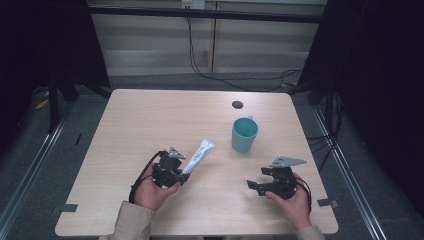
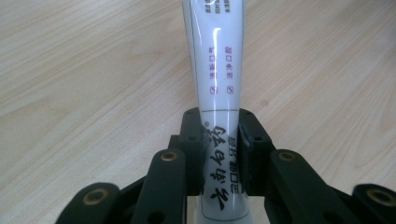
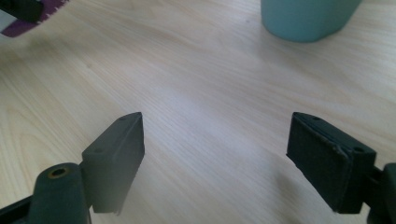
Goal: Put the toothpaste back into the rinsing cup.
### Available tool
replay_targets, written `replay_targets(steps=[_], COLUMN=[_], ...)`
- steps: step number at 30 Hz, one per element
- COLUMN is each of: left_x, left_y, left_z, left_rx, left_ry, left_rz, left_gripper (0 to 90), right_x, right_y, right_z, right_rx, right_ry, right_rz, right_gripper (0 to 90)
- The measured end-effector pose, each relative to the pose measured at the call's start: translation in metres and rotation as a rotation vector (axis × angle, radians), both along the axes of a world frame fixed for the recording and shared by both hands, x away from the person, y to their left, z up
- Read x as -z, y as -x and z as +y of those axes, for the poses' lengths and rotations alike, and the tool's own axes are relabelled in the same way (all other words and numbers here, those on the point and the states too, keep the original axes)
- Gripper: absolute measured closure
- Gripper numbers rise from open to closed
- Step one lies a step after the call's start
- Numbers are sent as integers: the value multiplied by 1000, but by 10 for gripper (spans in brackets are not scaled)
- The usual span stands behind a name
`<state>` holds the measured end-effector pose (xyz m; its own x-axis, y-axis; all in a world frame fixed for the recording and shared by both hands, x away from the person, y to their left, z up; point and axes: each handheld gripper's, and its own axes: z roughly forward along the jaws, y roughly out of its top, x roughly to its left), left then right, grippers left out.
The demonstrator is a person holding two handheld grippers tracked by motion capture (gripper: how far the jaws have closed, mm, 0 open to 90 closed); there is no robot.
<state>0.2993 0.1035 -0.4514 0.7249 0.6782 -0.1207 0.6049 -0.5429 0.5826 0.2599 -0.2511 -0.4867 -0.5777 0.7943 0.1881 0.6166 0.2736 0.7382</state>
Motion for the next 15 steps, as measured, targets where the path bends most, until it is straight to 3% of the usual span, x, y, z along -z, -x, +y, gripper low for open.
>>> replay_targets(steps=[3, 13, 15], left_x=[-1, -5, -7], left_y=[0, 1, 2], left_z=[0, -5, -6], left_rx=[3, 15, 17], left_ry=[2, -1, 6], left_rz=[-3, -20, -23], left_gripper=[750, 751, 752], right_x=[-4, -19, -23], right_y=[-4, -15, -19], right_z=[7, 27, 32], right_rx=[-19, -69, -85], right_ry=[-25, -33, -61], right_rz=[8, 14, 21], right_gripper=[212, 239, 245])
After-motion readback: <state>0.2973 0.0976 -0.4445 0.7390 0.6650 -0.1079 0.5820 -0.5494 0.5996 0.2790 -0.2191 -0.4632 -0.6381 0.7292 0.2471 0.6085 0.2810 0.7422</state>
